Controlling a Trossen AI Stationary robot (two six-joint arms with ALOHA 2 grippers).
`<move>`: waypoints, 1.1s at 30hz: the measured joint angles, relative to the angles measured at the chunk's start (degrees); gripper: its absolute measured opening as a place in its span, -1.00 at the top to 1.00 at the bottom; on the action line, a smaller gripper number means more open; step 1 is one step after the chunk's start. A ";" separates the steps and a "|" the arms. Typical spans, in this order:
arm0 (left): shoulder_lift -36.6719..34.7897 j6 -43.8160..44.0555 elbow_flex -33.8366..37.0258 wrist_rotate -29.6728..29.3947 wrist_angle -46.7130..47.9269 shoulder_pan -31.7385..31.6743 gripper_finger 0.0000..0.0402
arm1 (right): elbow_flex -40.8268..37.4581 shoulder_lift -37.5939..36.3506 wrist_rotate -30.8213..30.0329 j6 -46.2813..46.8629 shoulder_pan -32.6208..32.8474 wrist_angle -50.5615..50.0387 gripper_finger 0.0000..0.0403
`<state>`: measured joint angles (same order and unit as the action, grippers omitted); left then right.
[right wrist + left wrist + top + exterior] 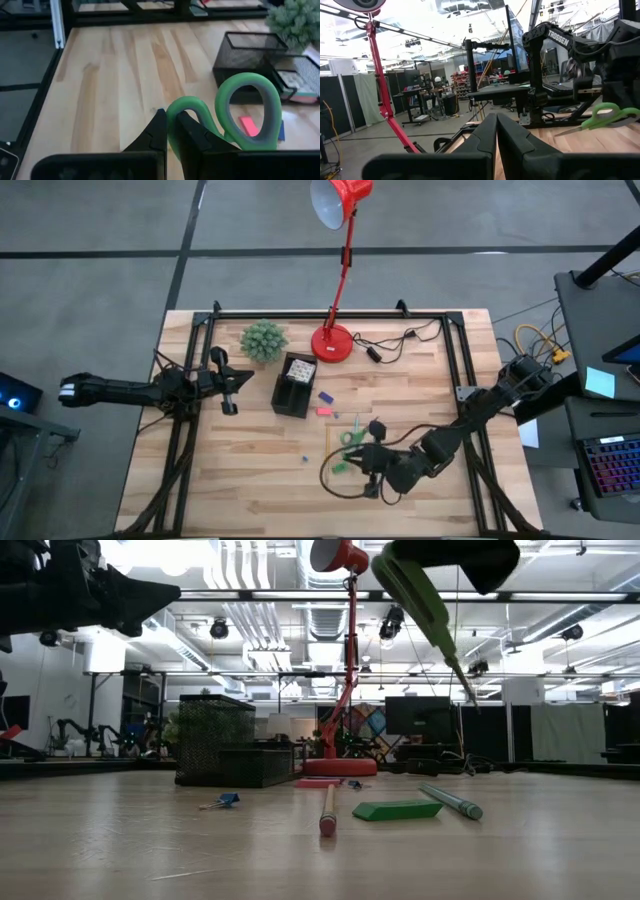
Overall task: Pick and place office supplies into organizer
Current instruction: Put the green scissors in the black desk organizer
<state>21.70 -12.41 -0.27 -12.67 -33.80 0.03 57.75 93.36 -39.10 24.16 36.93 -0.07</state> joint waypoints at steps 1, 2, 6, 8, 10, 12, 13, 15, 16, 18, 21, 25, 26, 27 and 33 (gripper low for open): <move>-0.01 0.00 0.00 -0.01 0.00 -0.01 1.00 | 0.00 0.00 0.00 -0.88 -0.22 0.83 0.93; -0.01 -0.01 0.00 0.00 0.00 -0.01 1.00 | 0.01 0.00 -0.01 -1.83 -0.47 1.95 0.93; -0.06 -0.01 0.00 0.00 -0.01 0.00 1.00 | 0.01 0.00 0.00 -5.64 -1.79 7.66 0.93; -0.10 0.01 0.00 -0.01 -0.03 -0.02 1.00 | 0.01 0.00 -0.06 -6.83 -2.75 10.90 0.93; -0.10 -0.01 0.00 0.00 -0.02 -0.02 1.00 | 0.01 0.00 -0.30 -7.74 -3.64 14.90 0.93; -0.09 -0.01 0.00 0.00 -0.03 0.00 1.00 | 0.01 0.00 -0.47 -10.10 -4.46 19.19 0.93; -0.08 0.00 0.00 0.00 -0.03 -0.01 1.00 | 0.01 0.02 -0.47 -11.57 -4.83 21.08 0.93; -0.10 0.00 0.00 0.00 -0.03 -0.01 1.00 | 0.01 0.10 -0.42 -14.17 -5.62 24.27 0.93; -0.10 0.01 0.00 0.00 -0.04 -0.02 1.00 | 0.01 0.13 -0.18 -15.41 -5.95 25.67 0.93; -0.10 0.01 0.00 0.00 -0.02 -0.02 1.00 | 0.00 0.17 -0.01 -17.14 -6.58 28.18 0.93; -0.07 0.01 0.00 0.00 -0.02 -0.01 1.00 | -0.01 0.43 0.05 -18.77 -7.52 31.36 0.93; -0.10 -0.01 0.00 -0.02 0.00 -0.02 1.00 | -0.67 0.57 0.07 -20.22 -8.89 34.96 0.93; -0.09 0.01 0.00 0.00 0.00 0.00 1.00 | -1.08 0.66 0.05 -20.77 -9.23 36.22 0.93; -0.10 0.00 0.00 -0.02 0.00 -0.01 1.00 | -1.54 0.89 0.07 -21.47 -9.65 37.64 0.93; -0.08 -0.01 0.00 0.00 0.04 -0.01 1.00 | -4.54 3.14 7.57 -22.40 -13.50 46.82 0.93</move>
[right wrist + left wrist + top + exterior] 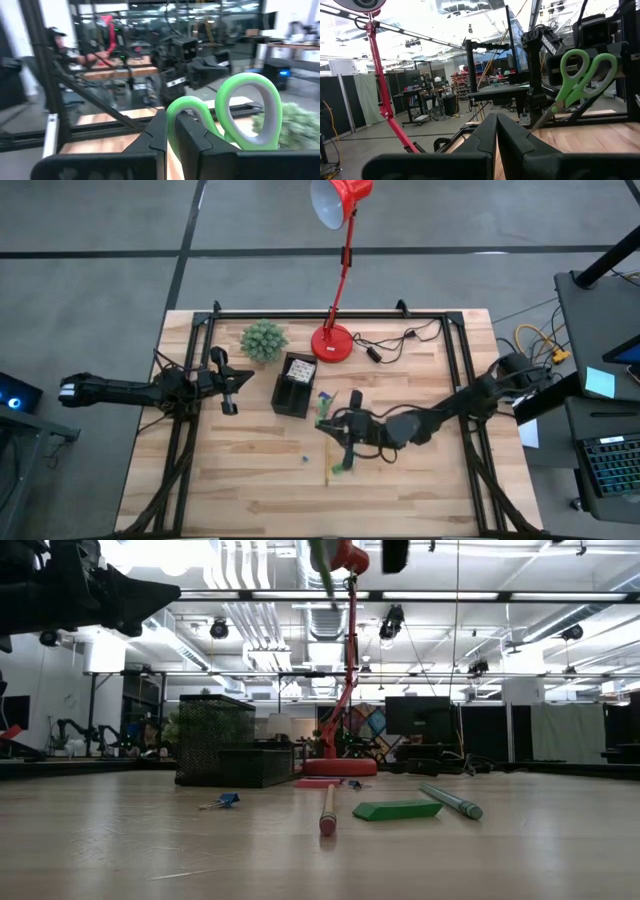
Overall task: Pick and place office supplies into organizer
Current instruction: Put the green scissors in the black desk organizer
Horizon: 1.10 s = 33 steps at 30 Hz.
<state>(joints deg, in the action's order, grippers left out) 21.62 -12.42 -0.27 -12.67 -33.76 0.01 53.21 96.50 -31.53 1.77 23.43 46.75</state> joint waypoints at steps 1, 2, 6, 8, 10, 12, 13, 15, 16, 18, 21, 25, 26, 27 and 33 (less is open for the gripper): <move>-0.02 0.02 0.00 0.00 -0.02 0.02 1.00 | -0.25 0.32 2.07 0.51 -0.84 0.62 0.93; 0.00 0.00 0.00 -0.01 -0.02 0.02 1.00 | -0.30 0.88 3.64 1.16 -1.62 1.01 0.93; 0.00 -0.01 0.00 0.00 -0.02 0.01 1.00 | -0.32 2.95 8.95 2.06 -4.69 4.94 0.93; 0.01 -0.01 0.00 -0.01 -0.01 0.02 1.00 | -0.30 3.86 11.45 2.06 -5.94 8.08 0.93; 0.02 -0.01 0.00 -0.01 -0.01 0.01 1.00 | -0.30 5.04 13.76 2.06 -7.05 11.44 0.93; 0.05 -0.01 0.00 0.00 0.10 0.02 1.00 | -0.30 6.37 16.18 2.09 -7.99 14.98 0.93; 0.05 -0.01 0.00 0.00 0.09 0.00 1.00 | -0.30 6.99 17.30 2.09 -8.47 16.46 0.93; 0.09 -0.01 0.00 0.00 0.11 0.01 1.00 | -0.30 8.33 18.79 2.31 -9.29 19.35 0.93; 0.10 -0.01 0.00 0.00 0.14 0.01 1.00 | -0.30 8.90 19.08 2.31 -9.64 20.39 0.93; 0.09 -0.01 0.00 -0.02 0.14 0.02 1.00 | -0.30 10.24 20.42 2.51 -10.45 22.59 0.93; 0.09 -0.01 0.00 -0.02 0.16 0.01 1.00 | -0.27 11.29 23.42 4.26 -11.67 25.44 0.93; 0.03 -0.01 0.00 -0.02 0.18 0.02 1.00 | -0.21 12.23 26.57 5.76 -12.69 29.16 0.93; 0.06 -0.01 0.00 0.00 0.18 0.00 1.00 | -0.21 12.38 27.19 5.80 -12.95 29.98 0.93; 0.14 -0.01 0.00 0.00 0.22 0.02 1.00 | -0.21 12.49 27.82 6.20 -13.07 30.64 0.93; 0.54 -0.01 0.00 0.00 0.20 0.00 1.00 | -0.04 12.49 30.46 10.10 -13.81 31.92 0.93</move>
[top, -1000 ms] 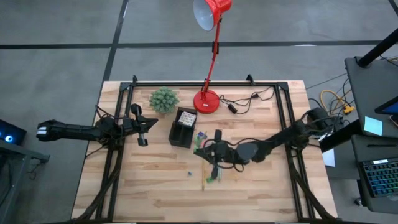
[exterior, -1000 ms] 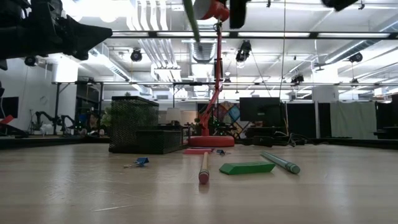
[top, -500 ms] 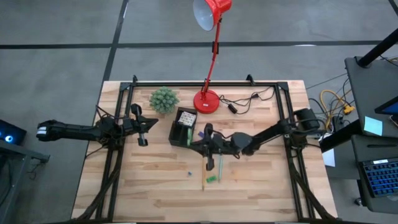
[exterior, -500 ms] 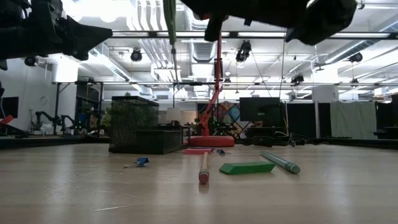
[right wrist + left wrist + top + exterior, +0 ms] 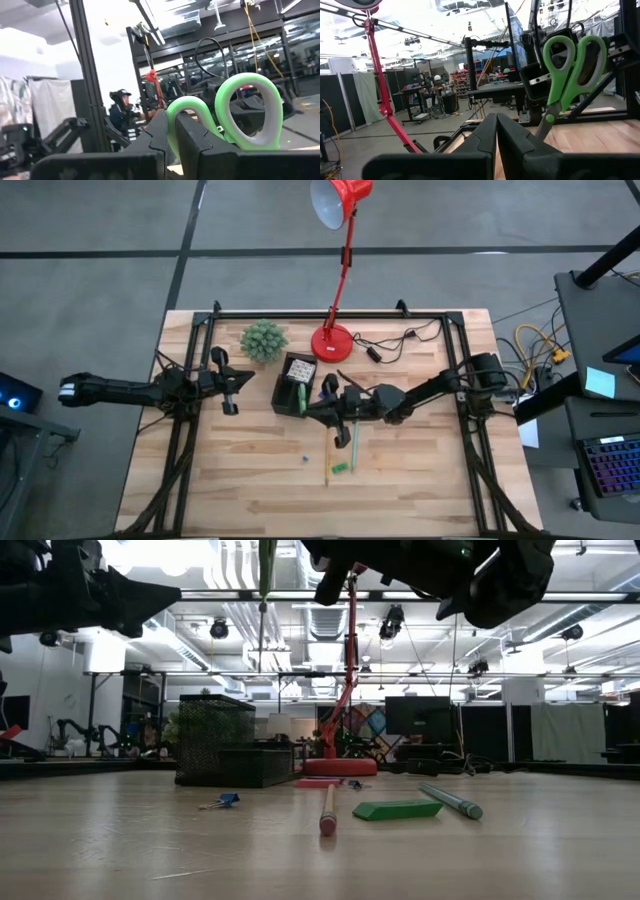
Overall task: Pick and place office supplies into organizer
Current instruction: Put the green scissors in the black desk organizer
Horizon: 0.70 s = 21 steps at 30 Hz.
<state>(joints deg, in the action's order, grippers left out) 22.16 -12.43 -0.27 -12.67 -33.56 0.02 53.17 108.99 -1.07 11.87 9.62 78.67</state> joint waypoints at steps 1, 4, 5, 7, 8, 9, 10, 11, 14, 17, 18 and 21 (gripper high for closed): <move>-0.01 0.00 0.00 -0.02 0.00 -0.01 1.00 | 0.00 0.00 0.16 0.73 -0.11 0.05 0.93; -0.07 0.01 0.00 -0.02 -0.01 -0.01 1.00 | 0.00 0.00 4.03 4.20 -1.19 -0.37 0.93; -0.07 0.00 0.00 -0.02 0.00 0.01 1.00 | 0.00 0.00 5.19 5.81 -1.64 -0.43 0.93; -0.07 -0.01 0.00 -0.02 -0.05 0.00 1.00 | 0.00 0.00 5.96 7.49 -2.59 -0.42 0.93; -0.06 -0.01 0.00 -0.02 -0.09 0.00 1.00 | 0.02 0.04 5.90 7.66 -2.95 -0.29 0.93; -0.07 -0.01 0.00 -0.02 -0.09 0.01 1.00 | 0.21 0.16 5.86 7.70 -3.25 -0.25 0.93; -0.07 -0.01 0.00 -0.02 -0.11 -0.01 1.00 | 0.59 0.32 5.79 8.06 -3.54 -0.27 0.93; -0.07 -0.01 0.00 -0.02 -0.13 0.01 1.00 | 1.06 0.57 5.83 8.68 -3.76 -0.28 0.93; -0.11 -0.01 0.00 -0.02 -0.17 0.00 1.00 | 3.42 2.05 6.73 10.79 -4.49 -0.19 0.93; -0.16 -0.01 0.00 -0.02 -0.33 0.00 1.00 | 6.09 3.89 8.84 12.59 -5.31 -1.34 0.93; -0.16 -0.01 0.00 -0.02 -0.31 0.00 1.00 | 6.82 4.44 8.98 13.45 -5.52 -2.20 0.93; -0.16 -0.01 0.00 -0.02 -0.28 -0.01 1.00 | 8.83 6.32 9.02 14.92 -6.05 -2.68 0.93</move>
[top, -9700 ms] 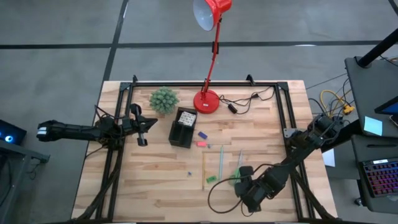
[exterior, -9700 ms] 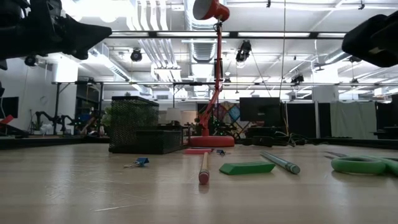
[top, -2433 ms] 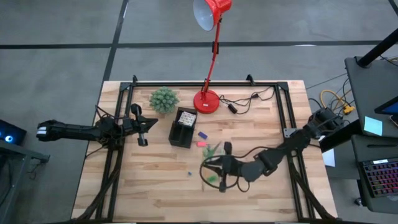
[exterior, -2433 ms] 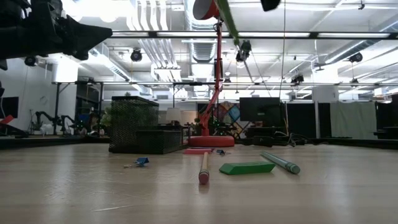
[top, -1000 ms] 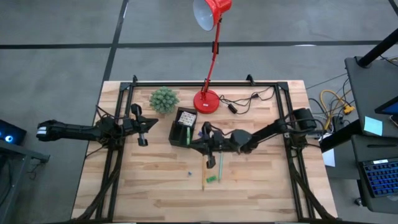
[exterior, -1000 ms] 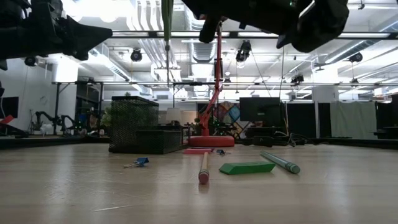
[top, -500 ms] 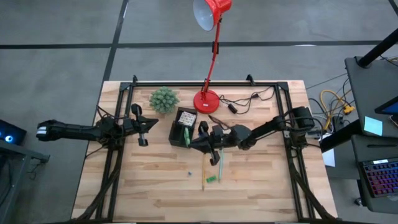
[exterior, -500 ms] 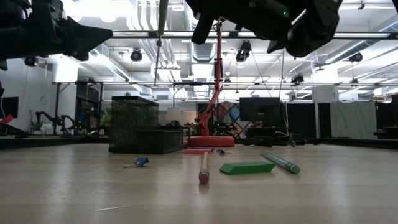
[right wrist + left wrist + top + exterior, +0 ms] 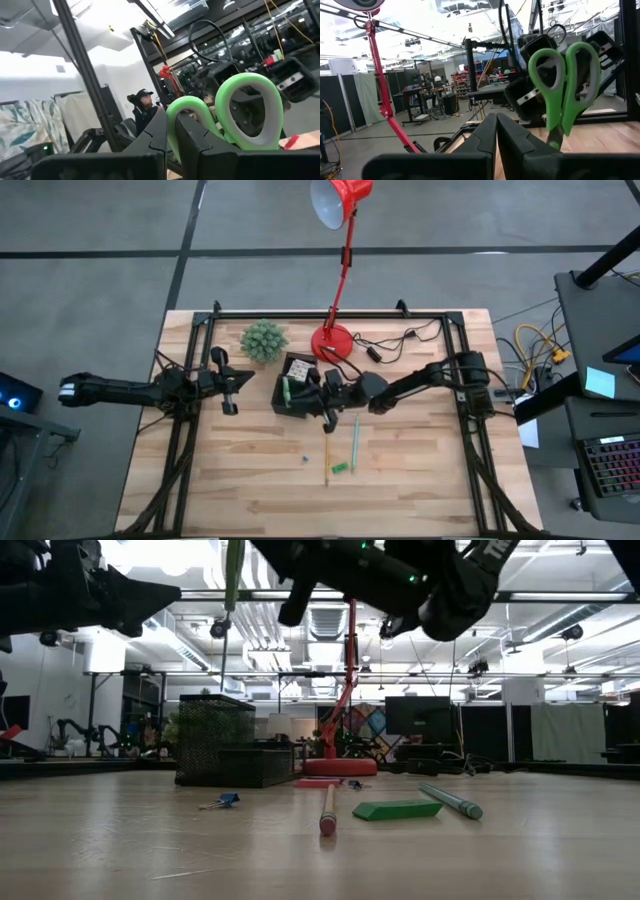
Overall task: Pick and place office supplies into organizer
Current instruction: Put the green scissors in the black desk organizer
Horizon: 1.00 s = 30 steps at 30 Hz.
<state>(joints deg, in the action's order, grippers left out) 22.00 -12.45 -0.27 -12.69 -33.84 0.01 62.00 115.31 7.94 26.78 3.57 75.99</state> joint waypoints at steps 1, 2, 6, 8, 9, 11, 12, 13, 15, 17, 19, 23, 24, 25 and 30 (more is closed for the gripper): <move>0.00 0.00 0.00 0.00 0.04 0.00 1.00 | 0.35 0.15 0.00 0.32 -0.22 -0.60 0.93; 0.00 0.00 0.00 0.00 0.14 0.02 1.00 | 0.56 0.17 -0.02 0.46 -0.31 -1.44 0.93; 0.02 0.00 0.00 0.00 0.30 0.01 1.00 | 1.45 0.00 -0.02 0.37 -0.61 -3.78 0.93; 0.11 0.00 0.00 0.00 0.35 0.02 1.00 | 1.75 0.00 -0.02 0.37 -0.59 -4.49 0.93; 0.11 0.00 0.00 0.00 0.34 0.00 1.00 | 2.01 -0.04 -0.05 0.35 -0.60 -5.50 0.93; 0.11 0.00 0.00 0.00 0.30 0.02 1.00 | 2.60 -0.09 -0.32 0.25 -0.61 -8.85 0.93; 0.11 0.00 0.00 0.00 0.31 0.02 1.00 | 2.95 -0.09 -0.46 0.23 -0.61 -10.81 0.93; 0.11 0.00 0.00 0.00 0.30 0.00 1.00 | 3.34 -0.09 -0.72 0.18 -0.64 -13.08 0.93; 0.11 0.00 0.00 0.00 0.26 0.02 1.00 | 4.00 -0.07 -1.68 -0.17 -0.66 -16.05 0.93; 0.11 0.00 0.00 0.00 0.27 0.02 1.00 | 4.41 -0.02 -1.84 -0.33 -0.80 -16.30 0.93; 0.11 0.00 0.00 0.00 0.24 0.00 1.00 | 4.41 -0.04 -1.99 -0.70 -1.01 -15.99 0.93; 0.07 0.00 0.00 0.00 0.24 0.00 1.00 | 4.41 0.01 -2.05 -0.83 -1.83 -16.23 0.93; 0.07 0.00 0.00 0.00 0.24 0.02 1.00 | 4.41 0.04 -2.20 -0.83 -2.08 -16.17 0.93; 0.07 0.00 0.00 0.00 0.24 0.00 1.00 | 4.41 0.10 -2.44 -0.72 -2.22 -16.02 0.93; 0.07 0.00 0.00 0.00 0.24 0.02 1.00 | 4.45 0.58 -3.54 -0.65 -2.58 -15.05 0.93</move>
<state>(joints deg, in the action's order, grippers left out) 22.06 -12.45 -0.27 -12.69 -33.61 0.03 66.44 115.89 4.40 26.13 0.99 60.94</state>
